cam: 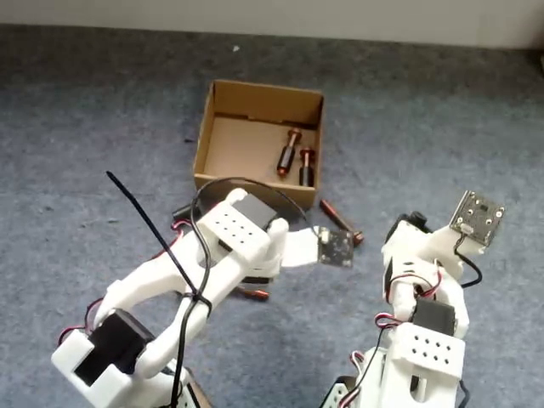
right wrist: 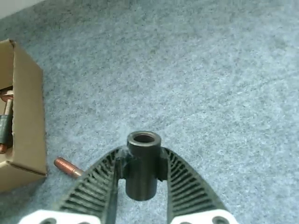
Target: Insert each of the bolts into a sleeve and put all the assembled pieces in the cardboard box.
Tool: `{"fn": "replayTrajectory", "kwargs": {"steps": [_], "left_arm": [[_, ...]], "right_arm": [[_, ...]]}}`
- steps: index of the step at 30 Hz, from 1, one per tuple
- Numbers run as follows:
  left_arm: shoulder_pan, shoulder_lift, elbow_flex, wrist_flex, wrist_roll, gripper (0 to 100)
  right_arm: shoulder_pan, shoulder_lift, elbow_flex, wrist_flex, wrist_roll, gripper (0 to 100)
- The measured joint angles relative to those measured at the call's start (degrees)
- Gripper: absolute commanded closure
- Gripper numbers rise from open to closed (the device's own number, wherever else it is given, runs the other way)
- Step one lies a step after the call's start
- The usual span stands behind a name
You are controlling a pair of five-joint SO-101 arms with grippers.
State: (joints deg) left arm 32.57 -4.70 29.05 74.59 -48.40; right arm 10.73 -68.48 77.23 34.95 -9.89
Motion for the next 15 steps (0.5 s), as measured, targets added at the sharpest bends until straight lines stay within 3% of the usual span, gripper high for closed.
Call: {"fn": "replayTrajectory", "kwargs": {"steps": [8, 15], "left_arm": [[-5.6, -7.7, -1.9, 0.4, 25.3, 87], [-8.3, -20.2, 7.1, 1.1, 51.9, 87]], "right_arm": [[0.0, 0.0, 0.0, 0.0, 0.0, 98.9], [0.0, 0.0, 0.0, 0.0, 0.0, 98.9]]}}
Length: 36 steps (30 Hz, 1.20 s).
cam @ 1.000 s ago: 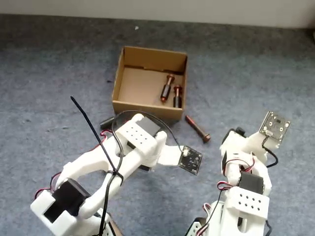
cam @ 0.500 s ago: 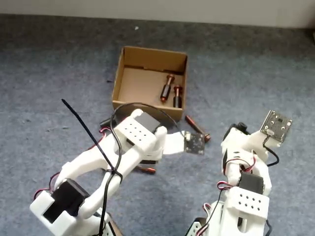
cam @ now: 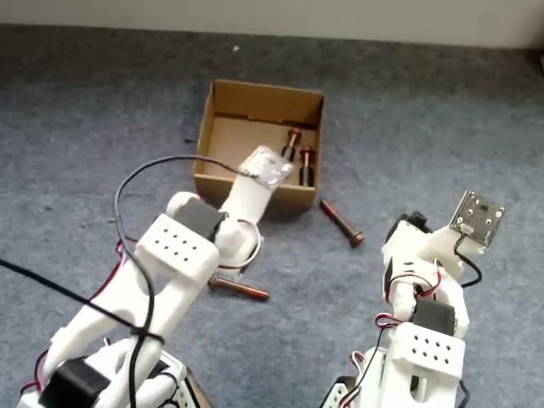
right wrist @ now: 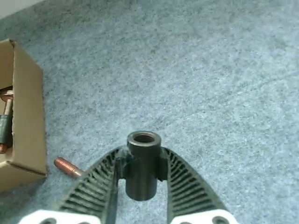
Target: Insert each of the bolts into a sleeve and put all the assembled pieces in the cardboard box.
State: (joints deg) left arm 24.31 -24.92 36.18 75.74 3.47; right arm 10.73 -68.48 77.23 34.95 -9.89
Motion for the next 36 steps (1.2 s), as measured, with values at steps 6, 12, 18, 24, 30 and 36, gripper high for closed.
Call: {"fn": "replayTrajectory", "kwargs": {"steps": [6, 12, 18, 24, 30, 36], "left_arm": [[0.0, -8.4, 11.3, -1.7, 15.0, 87], [0.1, -11.9, 19.0, -6.9, 34.1, 82], [0.0, -11.9, 23.8, -13.9, 43.3, 72], [0.1, -8.3, 23.9, -16.7, 45.5, 72], [0.1, 2.7, 23.9, -21.7, 45.5, 72], [-0.1, 6.7, 23.8, -24.4, 47.9, 72]], "right_arm": [[0.0, 0.0, 0.0, 0.0, 0.0, 98.9], [0.0, 0.0, 0.0, 0.0, 0.0, 98.9], [0.0, 0.0, 0.0, 0.0, 0.0, 98.9], [0.0, 0.0, 0.0, 0.0, 0.0, 98.9], [0.0, 0.0, 0.0, 0.0, 0.0, 98.9], [0.0, 0.0, 0.0, 0.0, 0.0, 98.9]]}}
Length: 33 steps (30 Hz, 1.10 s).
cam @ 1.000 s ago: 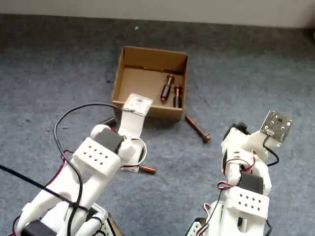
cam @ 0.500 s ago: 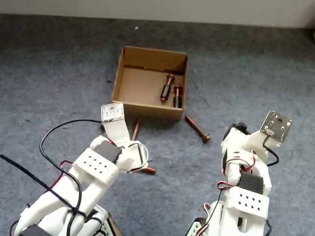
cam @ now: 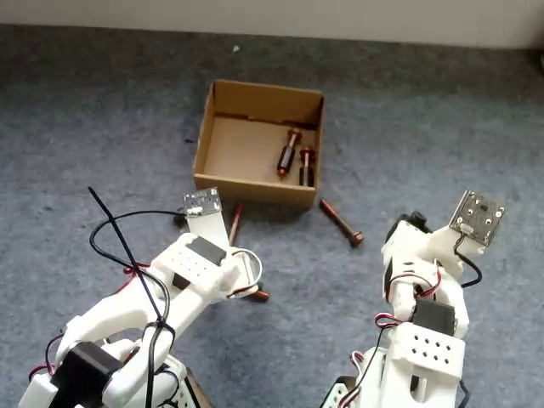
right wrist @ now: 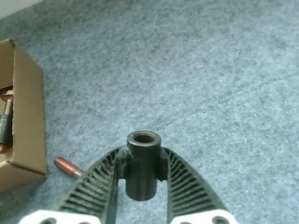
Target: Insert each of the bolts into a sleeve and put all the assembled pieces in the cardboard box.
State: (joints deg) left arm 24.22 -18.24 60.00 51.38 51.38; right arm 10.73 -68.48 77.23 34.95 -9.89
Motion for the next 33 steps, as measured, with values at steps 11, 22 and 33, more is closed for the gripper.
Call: {"fn": "replayTrajectory", "kwargs": {"steps": [11, 22, 33], "left_arm": [[-4.7, 0.6, -0.2, -1.7, 2.3, 93], [-5.5, 0.6, -0.3, -4.2, 1.8, 99], [-5.9, -5.5, -0.2, -3.8, -1.2, 99]], "right_arm": [[0.0, 0.0, 0.0, 0.0, 0.0, 98.9], [0.0, 0.0, 0.0, 0.0, 0.0, 98.9], [-2.2, 0.0, 0.0, 1.2, 3.7, 99.1]]}}
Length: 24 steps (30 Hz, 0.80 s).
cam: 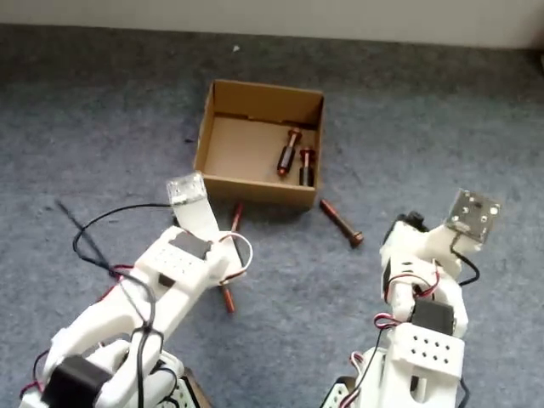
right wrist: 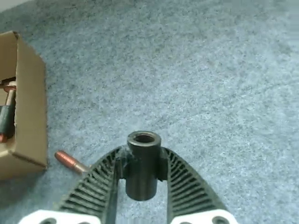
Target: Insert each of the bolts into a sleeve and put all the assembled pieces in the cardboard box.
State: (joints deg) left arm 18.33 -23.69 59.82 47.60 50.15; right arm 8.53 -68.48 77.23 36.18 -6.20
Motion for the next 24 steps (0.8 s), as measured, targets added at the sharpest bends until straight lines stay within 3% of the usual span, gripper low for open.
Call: {"fn": "replayTrajectory", "kwargs": {"steps": [7, 17, 24], "left_arm": [[-3.6, -21.5, 4.9, 0.0, -4.7, 99], [-8.2, -50.8, 9.0, 0.1, -17.2, 99], [-8.2, -63.6, 9.9, 0.1, -18.3, 99]], "right_arm": [[-6.9, 0.0, -1.4, 8.9, 1.8, 99.1], [-21.8, 0.0, -8.6, 17.1, 2.0, 99.1], [-33.4, 0.0, -8.7, 17.6, 2.0, 99.3]]}}
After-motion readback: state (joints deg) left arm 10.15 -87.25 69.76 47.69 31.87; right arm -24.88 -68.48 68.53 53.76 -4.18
